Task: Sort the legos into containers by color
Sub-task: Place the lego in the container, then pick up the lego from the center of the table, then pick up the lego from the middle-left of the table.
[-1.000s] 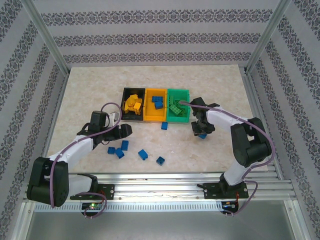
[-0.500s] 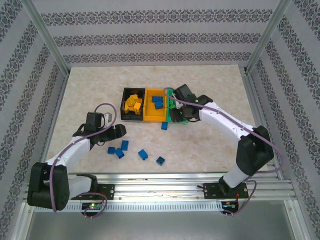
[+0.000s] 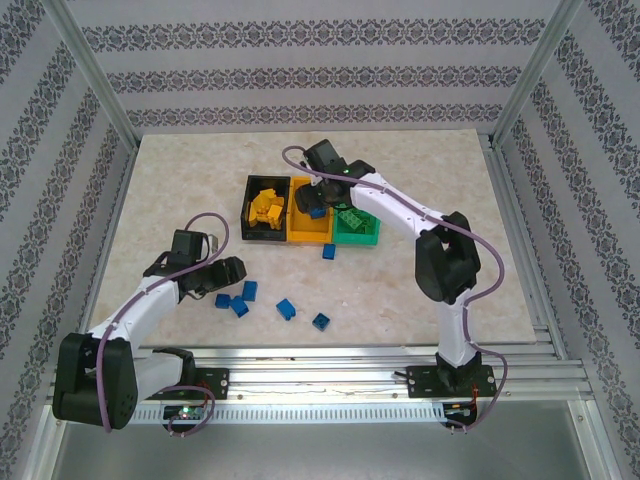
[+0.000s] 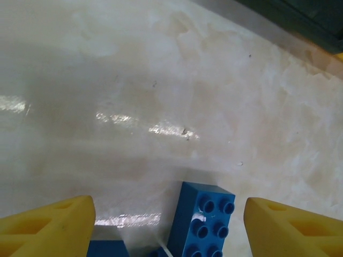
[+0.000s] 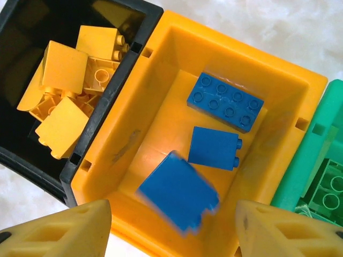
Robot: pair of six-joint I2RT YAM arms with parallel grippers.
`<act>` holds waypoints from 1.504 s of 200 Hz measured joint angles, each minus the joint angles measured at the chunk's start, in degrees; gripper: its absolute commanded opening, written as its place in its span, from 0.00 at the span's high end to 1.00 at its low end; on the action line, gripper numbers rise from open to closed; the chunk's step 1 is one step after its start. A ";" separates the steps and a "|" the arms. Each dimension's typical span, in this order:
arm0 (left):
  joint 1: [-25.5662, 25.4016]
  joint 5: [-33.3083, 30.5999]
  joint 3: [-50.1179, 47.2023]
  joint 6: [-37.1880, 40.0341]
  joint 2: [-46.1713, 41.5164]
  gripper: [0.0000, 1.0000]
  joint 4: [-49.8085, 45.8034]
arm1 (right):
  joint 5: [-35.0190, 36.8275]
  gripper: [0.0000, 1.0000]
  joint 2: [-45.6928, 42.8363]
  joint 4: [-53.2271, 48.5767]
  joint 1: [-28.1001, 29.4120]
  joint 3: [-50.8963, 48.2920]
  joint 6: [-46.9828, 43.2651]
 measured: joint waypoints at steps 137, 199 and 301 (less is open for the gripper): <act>-13.49 -9.75 7.89 2.54 13.88 0.37 -3.02 | 5.18 0.40 -16.06 8.35 7.10 -34.36 7.08; -18.38 -12.50 9.35 3.19 16.09 0.47 -4.26 | 10.38 0.40 -13.73 12.96 7.52 -35.15 11.45; -19.17 -14.36 9.77 3.28 18.10 0.67 -4.98 | 11.93 0.61 -3.96 16.06 8.96 -30.86 14.64</act>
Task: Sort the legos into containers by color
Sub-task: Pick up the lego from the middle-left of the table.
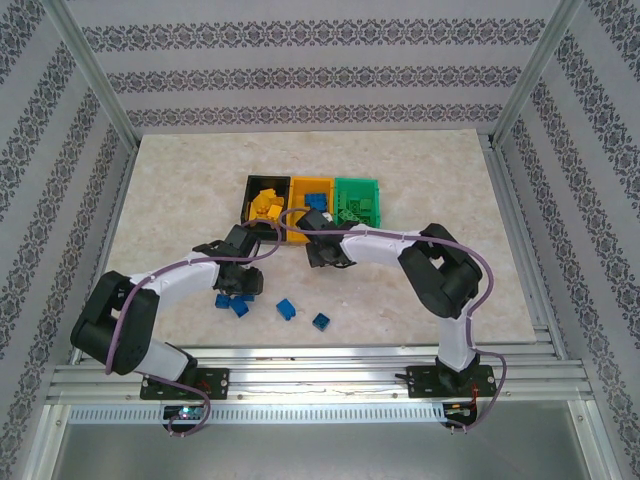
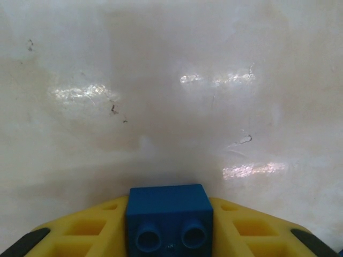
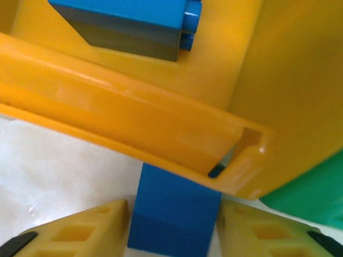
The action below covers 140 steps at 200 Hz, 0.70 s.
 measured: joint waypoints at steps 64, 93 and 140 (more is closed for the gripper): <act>-0.35 1.31 -0.02 -0.02 -2.36 0.72 1.22 | 1.92 0.67 -2.38 4.15 0.81 -4.31 -0.20; -0.35 2.25 1.53 -0.24 -4.74 0.73 1.68 | 2.08 0.67 -6.58 4.07 1.16 -9.07 -0.20; -0.57 4.35 15.39 -0.28 1.29 0.70 3.72 | 2.56 0.66 -20.00 3.32 1.16 -17.11 0.92</act>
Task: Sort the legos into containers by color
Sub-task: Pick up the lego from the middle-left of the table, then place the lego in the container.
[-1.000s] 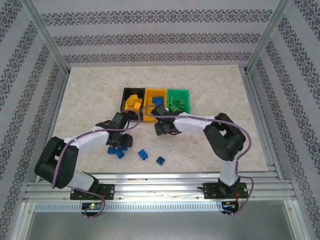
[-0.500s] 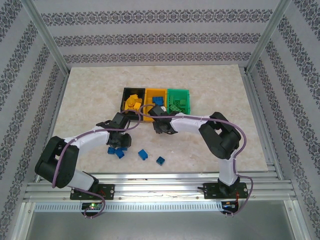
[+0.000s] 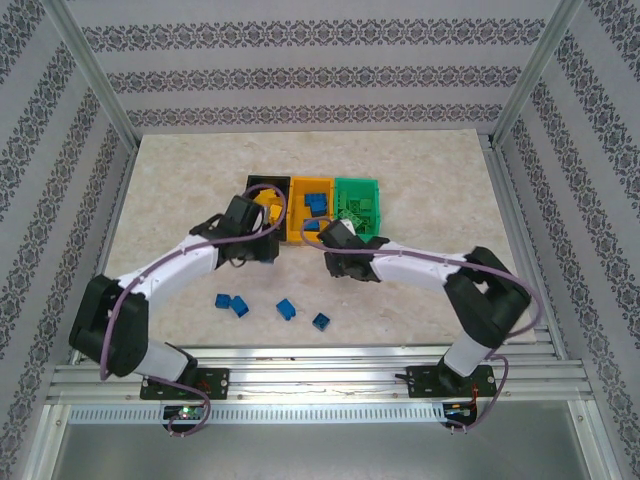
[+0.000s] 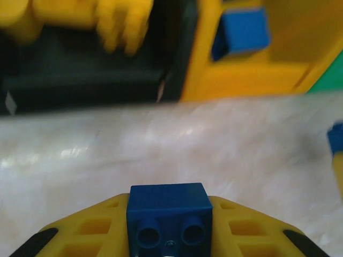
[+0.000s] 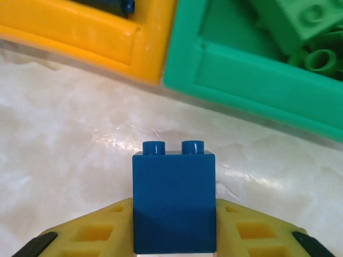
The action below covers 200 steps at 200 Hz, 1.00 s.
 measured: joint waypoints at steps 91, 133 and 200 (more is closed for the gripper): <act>-2.32 -2.01 34.84 4.04 27.93 0.38 -3.52 | 0.02 0.65 -5.51 -0.61 -0.02 -2.43 0.37; -2.16 -3.30 30.95 5.29 23.58 0.33 -6.23 | -2.16 0.64 -4.04 -0.26 -1.29 4.42 -0.96; 2.78 -3.72 8.26 3.54 -1.20 0.32 -10.95 | -8.17 0.55 10.91 2.01 -6.36 20.74 -3.10</act>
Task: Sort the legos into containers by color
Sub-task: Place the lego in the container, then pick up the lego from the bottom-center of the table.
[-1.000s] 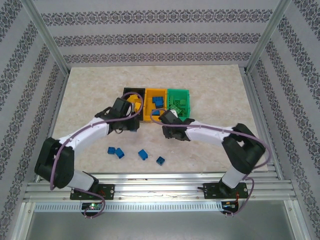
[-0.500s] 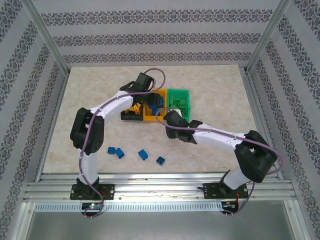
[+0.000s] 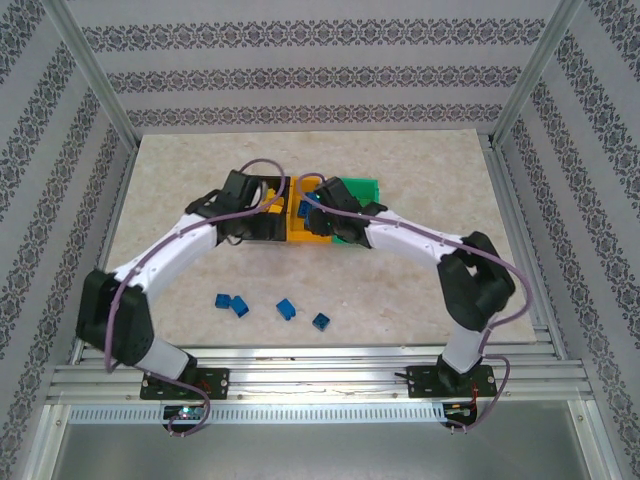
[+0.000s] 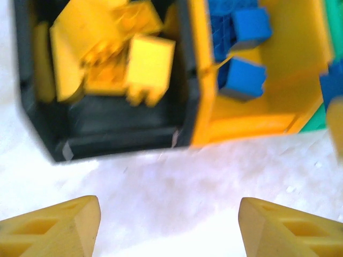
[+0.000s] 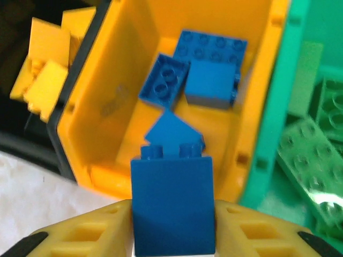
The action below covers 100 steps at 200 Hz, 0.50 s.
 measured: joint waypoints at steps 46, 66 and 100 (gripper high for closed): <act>0.24 0.81 -9.66 -3.78 -9.14 0.31 -6.45 | -2.36 0.40 6.88 -0.42 -1.73 9.09 -2.60; 0.09 2.21 -11.30 -5.51 -9.20 0.31 -9.35 | -2.82 0.40 6.32 -0.44 -1.66 8.59 -3.15; -3.32 3.23 -14.62 -9.40 -10.32 0.30 -14.08 | -4.22 0.40 -0.20 -1.64 1.49 0.52 -5.07</act>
